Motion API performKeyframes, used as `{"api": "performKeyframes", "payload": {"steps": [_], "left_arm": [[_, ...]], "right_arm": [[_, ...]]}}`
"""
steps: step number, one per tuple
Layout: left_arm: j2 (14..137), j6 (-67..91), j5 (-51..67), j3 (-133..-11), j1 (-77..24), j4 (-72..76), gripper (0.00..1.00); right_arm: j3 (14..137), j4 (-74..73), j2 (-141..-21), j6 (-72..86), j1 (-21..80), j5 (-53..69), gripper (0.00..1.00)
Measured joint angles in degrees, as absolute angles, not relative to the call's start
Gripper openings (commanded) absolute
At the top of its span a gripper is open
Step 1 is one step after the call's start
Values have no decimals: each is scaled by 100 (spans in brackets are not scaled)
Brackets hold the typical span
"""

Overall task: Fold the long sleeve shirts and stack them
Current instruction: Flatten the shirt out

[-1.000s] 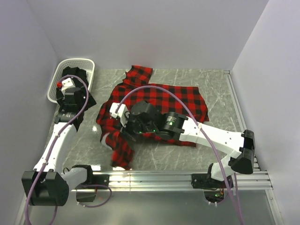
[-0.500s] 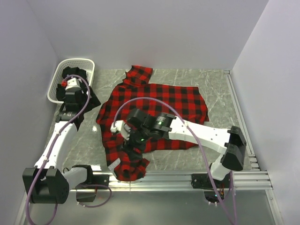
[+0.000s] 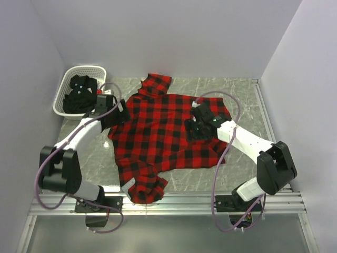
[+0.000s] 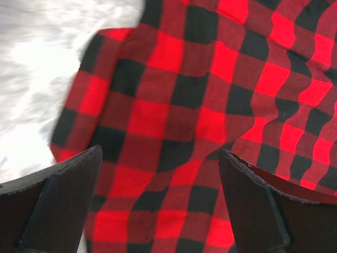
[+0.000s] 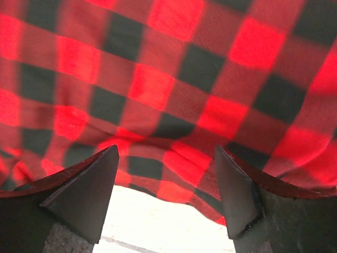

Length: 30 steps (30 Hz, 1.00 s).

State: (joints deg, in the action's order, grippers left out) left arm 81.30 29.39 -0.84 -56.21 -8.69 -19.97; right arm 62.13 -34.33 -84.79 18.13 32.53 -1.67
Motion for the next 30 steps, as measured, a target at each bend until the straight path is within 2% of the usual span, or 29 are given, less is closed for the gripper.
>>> {"api": "performKeyframes", "payload": {"steps": [11, 18, 23, 26, 30], "left_arm": [[10221, 3308, 16, -6388, -1020, -1614, 87], [10696, 3542, -211, -6864, -952, -1577, 88], [10768, 3553, -331, -7024, -843, -1634, 93], [10746, 3452, -373, -7109, -845, -1658, 97], [10610, 3304, -364, -7118, -902, -1667, 97]], "right_arm": [[4639, -3179, -8405, 2943, 2749, -228, 77], [4250, -3518, -7701, 3127, 2202, -235, 78], [4106, -3568, -7220, 3190, 1734, -189, 77], [4101, -3509, -6956, 3308, 1278, -198, 74], [4091, -3297, -6884, 3492, 589, -134, 62]]}}
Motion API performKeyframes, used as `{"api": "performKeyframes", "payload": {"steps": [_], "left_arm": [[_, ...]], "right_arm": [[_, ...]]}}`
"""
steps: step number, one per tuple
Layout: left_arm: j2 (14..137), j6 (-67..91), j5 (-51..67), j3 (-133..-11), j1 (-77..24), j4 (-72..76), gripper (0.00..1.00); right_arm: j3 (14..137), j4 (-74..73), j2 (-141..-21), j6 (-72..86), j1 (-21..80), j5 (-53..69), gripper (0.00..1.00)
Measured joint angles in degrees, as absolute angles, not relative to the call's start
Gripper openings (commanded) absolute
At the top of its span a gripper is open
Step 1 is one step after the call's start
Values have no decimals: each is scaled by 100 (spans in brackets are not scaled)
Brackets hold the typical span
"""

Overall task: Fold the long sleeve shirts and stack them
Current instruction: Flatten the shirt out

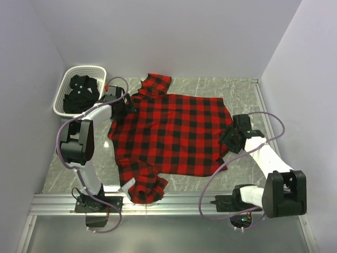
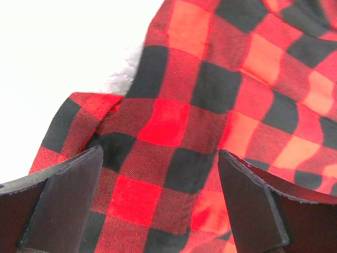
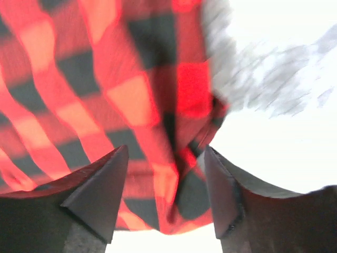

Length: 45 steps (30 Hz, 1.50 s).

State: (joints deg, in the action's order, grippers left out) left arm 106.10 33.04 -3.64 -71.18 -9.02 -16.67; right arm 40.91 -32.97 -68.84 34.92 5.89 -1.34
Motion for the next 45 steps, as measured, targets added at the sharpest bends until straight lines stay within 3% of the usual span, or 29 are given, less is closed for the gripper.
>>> {"api": "performKeyframes", "payload": {"steps": [9, 35, 43, 45], "left_arm": [[10630, 3094, -213, -7146, -919, -1559, 97], [11118, 3063, -268, -7347, -921, -1527, 97], [11128, 3061, -318, -7363, -947, -1529, 97], [11128, 3061, -331, -7363, -954, -1529, 97]], "right_arm": [[3548, -2692, -7048, 3861, -585, 338, 57], [3793, -2165, -7481, 3708, -604, 659, 56], [3833, -1929, -7865, 3586, -604, 913, 52], [3833, -1890, -7935, 3540, -604, 950, 47]]}}
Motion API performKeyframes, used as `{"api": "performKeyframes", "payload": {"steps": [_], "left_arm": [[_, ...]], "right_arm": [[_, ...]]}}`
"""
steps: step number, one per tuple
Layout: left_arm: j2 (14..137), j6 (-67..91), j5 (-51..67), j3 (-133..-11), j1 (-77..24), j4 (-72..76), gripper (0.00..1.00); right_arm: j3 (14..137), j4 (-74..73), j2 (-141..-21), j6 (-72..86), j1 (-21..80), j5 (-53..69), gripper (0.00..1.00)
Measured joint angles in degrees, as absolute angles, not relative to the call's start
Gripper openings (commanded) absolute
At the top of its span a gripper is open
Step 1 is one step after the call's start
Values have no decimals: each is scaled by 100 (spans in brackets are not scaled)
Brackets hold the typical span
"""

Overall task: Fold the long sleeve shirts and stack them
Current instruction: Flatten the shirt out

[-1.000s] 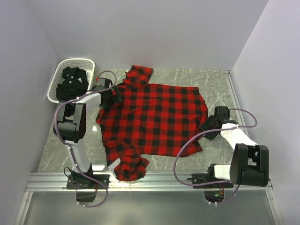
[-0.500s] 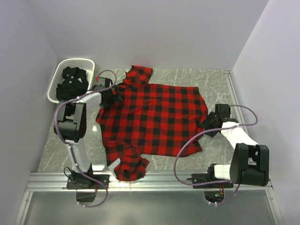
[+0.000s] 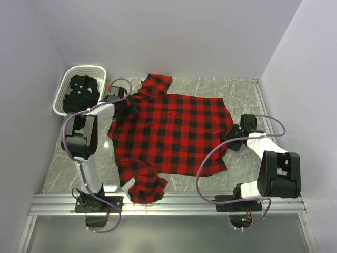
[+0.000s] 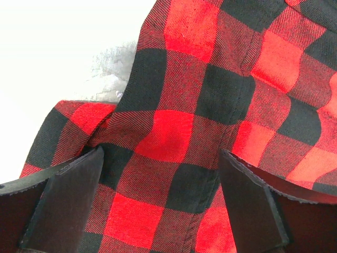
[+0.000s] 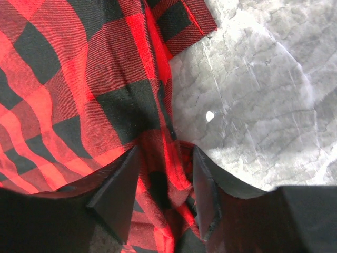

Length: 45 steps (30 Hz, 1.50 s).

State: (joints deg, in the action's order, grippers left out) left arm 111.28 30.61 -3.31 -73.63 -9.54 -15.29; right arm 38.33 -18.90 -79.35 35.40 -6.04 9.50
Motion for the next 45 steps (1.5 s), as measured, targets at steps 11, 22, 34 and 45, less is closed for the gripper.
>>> {"api": "performKeyframes", "payload": {"steps": [11, 22, 34, 45], "left_arm": [[11146, 3061, -419, -7384, -965, -1546, 97], [11192, 3065, -620, -7428, -974, -1605, 96], [11198, 3063, -631, -7439, -974, -1605, 98], [11198, 3065, -679, -7439, -967, -1610, 98]], "right_arm": [[3997, -2145, -7826, 3332, -604, 773, 7], [4283, -3055, -6667, 3562, -604, -169, 6], [4263, -3393, -6090, 3870, -746, -698, 67], [4971, -2606, -7992, 3811, 305, 322, 65]]}}
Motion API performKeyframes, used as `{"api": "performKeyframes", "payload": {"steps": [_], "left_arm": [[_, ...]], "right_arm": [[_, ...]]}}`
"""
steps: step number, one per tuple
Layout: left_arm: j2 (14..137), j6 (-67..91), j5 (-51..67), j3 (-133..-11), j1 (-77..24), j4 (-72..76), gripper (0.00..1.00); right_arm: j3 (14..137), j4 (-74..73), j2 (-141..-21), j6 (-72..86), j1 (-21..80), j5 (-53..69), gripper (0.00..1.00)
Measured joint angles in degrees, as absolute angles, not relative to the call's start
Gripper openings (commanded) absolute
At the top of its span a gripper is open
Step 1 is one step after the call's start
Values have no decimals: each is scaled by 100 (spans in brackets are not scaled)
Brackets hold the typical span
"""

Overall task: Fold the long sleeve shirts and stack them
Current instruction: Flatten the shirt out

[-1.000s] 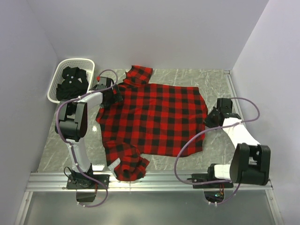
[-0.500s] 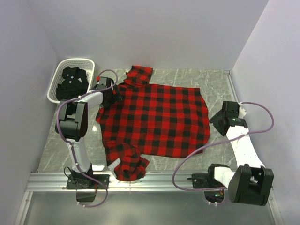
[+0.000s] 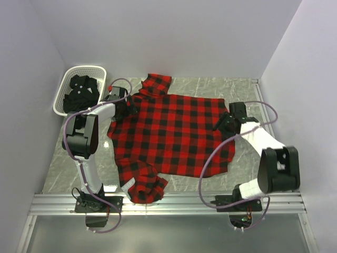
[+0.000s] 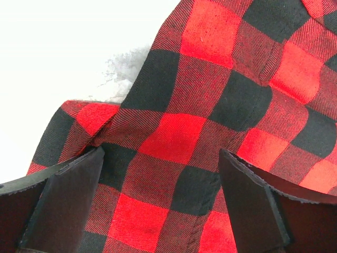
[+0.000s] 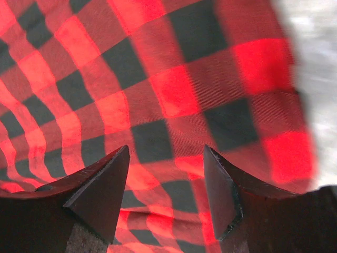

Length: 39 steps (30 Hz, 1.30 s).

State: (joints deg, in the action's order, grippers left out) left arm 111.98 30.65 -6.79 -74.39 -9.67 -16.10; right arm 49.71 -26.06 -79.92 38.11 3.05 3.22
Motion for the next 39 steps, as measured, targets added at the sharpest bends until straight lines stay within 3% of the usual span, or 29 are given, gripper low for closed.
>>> {"api": "performKeyframes", "payload": {"steps": [10, 15, 27, 33, 39], "left_arm": [[11242, 3096, -668, -7502, -729, -1629, 98], [11323, 3124, -567, -7601, -539, -1621, 98], [11421, 3271, -38, -7719, -213, -1435, 99], [11275, 3269, 174, -7708, -198, -1564, 99], [10235, 3238, 117, -7614, -373, -1966, 99]], "right_arm": [[5929, -2239, -9996, 4023, 447, 932, 69], [6702, -2272, -10654, 4180, 423, 1157, 76], [8646, -2650, -11952, 4278, 217, 1280, 78], [8383, -2731, -11487, 3992, 189, 729, 77], [6794, -2912, -9430, 3909, 180, 58, 74]]}}
